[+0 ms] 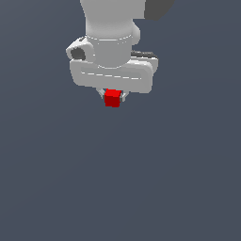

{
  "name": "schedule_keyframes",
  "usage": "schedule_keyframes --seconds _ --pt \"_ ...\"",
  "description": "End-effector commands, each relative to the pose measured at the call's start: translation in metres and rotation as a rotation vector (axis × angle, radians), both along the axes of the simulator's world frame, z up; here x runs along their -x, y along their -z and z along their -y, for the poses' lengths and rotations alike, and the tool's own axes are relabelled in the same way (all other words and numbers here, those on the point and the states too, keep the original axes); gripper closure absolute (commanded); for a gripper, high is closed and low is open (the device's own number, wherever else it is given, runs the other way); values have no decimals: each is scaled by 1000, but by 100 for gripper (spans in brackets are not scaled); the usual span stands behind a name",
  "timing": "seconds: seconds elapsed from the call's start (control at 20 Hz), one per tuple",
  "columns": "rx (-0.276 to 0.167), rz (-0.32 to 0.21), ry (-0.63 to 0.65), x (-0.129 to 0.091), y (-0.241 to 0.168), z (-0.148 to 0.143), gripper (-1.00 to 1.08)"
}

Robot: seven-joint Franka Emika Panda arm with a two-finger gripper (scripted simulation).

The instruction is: Pick up the red cube and move it to a goal position.

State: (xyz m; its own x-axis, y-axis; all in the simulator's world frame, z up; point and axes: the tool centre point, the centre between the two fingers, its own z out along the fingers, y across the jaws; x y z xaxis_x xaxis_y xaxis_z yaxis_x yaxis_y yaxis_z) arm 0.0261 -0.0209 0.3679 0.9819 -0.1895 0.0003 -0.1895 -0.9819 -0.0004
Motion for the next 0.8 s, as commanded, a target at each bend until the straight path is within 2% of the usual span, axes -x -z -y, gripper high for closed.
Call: schedule_keyframes --seconds 0.0,0.35,0.75 --pt "0 -1 0 2 -27 5 108" --pt "0 -1 0 4 -87 15 108" --pt "0 0 0 4 -122 21 108"
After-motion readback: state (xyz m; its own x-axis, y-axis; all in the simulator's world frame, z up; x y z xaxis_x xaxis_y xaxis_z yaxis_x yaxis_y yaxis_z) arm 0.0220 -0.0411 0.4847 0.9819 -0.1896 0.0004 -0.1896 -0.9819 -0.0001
